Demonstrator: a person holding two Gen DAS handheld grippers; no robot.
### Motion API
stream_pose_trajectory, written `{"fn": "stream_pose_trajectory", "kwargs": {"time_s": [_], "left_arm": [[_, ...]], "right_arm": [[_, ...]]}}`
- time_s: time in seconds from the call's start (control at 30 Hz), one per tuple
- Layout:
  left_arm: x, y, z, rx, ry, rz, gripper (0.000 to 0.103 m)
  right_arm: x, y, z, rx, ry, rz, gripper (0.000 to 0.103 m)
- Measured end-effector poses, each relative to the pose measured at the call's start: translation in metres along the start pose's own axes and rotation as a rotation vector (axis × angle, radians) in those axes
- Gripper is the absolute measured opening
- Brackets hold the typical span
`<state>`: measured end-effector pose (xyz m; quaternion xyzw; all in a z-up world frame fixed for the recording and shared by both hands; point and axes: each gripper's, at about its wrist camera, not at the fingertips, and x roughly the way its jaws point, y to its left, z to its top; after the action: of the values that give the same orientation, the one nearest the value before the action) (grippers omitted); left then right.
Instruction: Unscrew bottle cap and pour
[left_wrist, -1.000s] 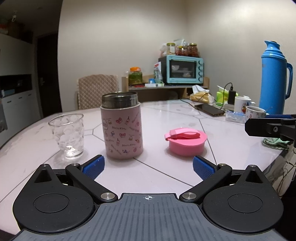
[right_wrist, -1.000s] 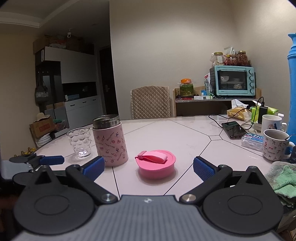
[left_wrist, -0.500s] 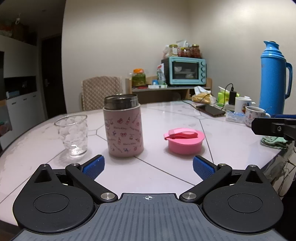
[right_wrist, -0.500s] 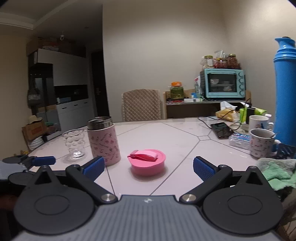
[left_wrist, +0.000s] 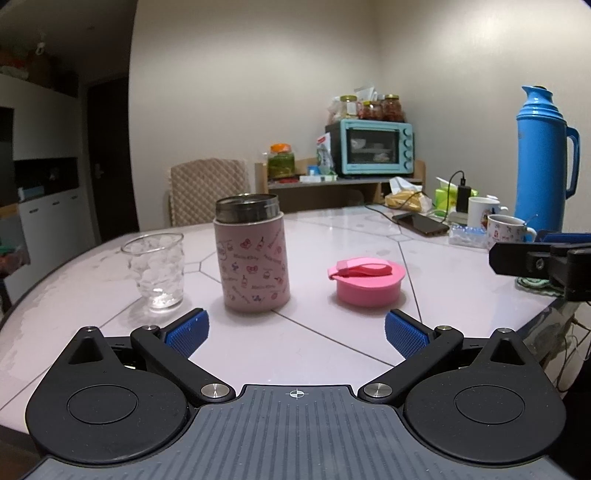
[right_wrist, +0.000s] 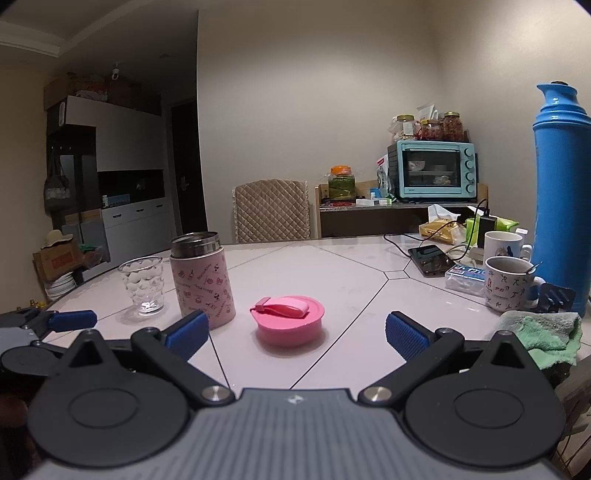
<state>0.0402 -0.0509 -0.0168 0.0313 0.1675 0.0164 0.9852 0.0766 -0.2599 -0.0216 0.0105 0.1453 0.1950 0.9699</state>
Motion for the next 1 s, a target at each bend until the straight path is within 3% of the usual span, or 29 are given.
{"fn": "stream_pose_trajectory", "kwargs": {"time_s": [1.0], "left_arm": [[-0.028,0.011,-0.006,-0.027,-0.032,0.026,0.103]], "right_arm": [[-0.001,0.026,-0.016,0.0,0.011,0.028,0.103]]}}
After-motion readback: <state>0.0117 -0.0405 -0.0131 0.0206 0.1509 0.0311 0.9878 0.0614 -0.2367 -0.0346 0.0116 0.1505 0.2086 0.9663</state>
